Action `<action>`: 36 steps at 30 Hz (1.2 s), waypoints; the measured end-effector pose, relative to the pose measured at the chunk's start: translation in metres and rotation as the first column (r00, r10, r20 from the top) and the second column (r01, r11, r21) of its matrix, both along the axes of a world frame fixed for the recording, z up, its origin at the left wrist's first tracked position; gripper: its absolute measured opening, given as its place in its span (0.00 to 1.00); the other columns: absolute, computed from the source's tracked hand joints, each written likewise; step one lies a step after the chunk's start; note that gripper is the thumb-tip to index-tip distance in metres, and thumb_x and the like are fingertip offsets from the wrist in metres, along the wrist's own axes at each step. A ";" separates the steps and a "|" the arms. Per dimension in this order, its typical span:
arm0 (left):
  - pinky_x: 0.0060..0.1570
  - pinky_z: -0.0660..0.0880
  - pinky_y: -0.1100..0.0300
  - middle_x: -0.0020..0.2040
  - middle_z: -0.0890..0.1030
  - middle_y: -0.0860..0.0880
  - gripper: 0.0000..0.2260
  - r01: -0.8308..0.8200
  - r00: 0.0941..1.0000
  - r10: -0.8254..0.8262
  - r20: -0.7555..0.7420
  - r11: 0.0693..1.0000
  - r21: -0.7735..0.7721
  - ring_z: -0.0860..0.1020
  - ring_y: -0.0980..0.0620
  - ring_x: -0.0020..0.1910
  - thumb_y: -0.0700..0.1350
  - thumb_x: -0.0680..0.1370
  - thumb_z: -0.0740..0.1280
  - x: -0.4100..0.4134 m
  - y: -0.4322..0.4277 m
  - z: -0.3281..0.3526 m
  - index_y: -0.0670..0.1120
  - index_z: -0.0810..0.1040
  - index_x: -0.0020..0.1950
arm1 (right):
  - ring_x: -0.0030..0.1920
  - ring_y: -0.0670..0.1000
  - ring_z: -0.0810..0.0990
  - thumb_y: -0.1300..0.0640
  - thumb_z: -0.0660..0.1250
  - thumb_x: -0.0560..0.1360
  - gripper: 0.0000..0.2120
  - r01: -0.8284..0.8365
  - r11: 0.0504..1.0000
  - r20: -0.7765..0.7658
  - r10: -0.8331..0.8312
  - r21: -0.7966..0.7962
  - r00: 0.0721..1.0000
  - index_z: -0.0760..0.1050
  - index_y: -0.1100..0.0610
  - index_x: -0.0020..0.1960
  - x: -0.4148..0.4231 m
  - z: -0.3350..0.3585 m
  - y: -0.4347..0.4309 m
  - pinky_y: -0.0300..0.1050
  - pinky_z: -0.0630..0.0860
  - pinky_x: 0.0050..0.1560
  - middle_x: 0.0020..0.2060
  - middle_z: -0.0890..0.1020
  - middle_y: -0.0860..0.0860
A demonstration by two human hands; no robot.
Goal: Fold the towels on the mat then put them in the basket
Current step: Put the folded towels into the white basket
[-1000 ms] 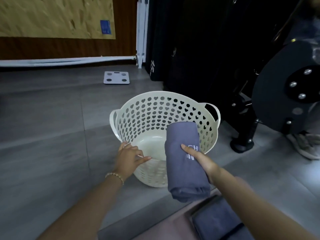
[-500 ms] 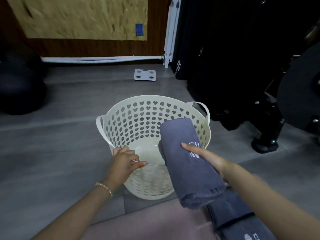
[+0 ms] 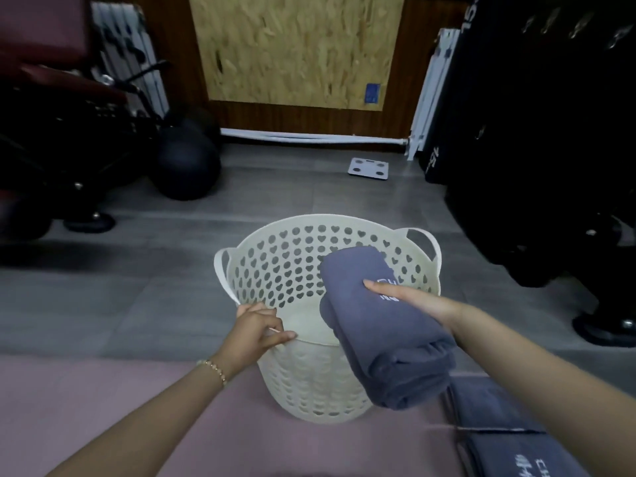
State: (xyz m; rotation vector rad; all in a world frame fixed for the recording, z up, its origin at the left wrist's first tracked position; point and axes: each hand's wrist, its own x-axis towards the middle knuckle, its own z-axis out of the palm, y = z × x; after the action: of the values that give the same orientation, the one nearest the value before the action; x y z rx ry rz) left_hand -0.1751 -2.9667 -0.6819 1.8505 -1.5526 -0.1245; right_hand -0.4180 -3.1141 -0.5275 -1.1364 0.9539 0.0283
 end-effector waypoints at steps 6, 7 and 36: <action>0.51 0.59 0.63 0.33 0.74 0.58 0.35 -0.006 0.998 -0.002 0.061 0.992 0.127 0.70 0.60 0.44 0.78 0.66 0.52 -0.003 0.035 -0.011 0.50 0.82 0.35 | 0.42 0.53 0.85 0.45 0.69 0.72 0.18 -0.038 0.999 0.065 0.037 0.007 0.997 0.83 0.60 0.45 0.037 -0.012 -0.008 0.44 0.77 0.46 0.43 0.85 0.57; 0.53 0.59 0.64 0.35 0.76 0.58 0.35 -0.007 0.998 -0.003 0.062 0.987 0.161 0.70 0.61 0.45 0.79 0.66 0.52 0.000 0.037 -0.008 0.50 0.83 0.37 | 0.45 0.54 0.84 0.44 0.69 0.71 0.19 -0.031 0.999 0.069 0.030 0.012 0.997 0.82 0.60 0.48 0.046 -0.022 -0.012 0.45 0.76 0.49 0.46 0.85 0.57; 0.71 0.58 0.53 0.62 0.79 0.53 0.33 -0.546 0.828 0.492 0.268 0.817 0.186 0.75 0.55 0.64 0.68 0.78 0.45 0.086 -0.028 0.011 0.49 0.77 0.64 | 0.58 0.57 0.77 0.28 0.74 0.51 0.54 -0.010 0.991 -0.158 -0.012 -0.137 0.987 0.70 0.60 0.68 0.200 -0.407 -0.037 0.51 0.75 0.59 0.61 0.78 0.55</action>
State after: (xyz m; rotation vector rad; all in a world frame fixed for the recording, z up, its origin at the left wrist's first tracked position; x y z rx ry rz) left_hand -0.0890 -2.9942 -0.6711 2.5043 -1.1318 0.1365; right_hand -0.2177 -3.1514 -0.9347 -1.2745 1.1112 0.0535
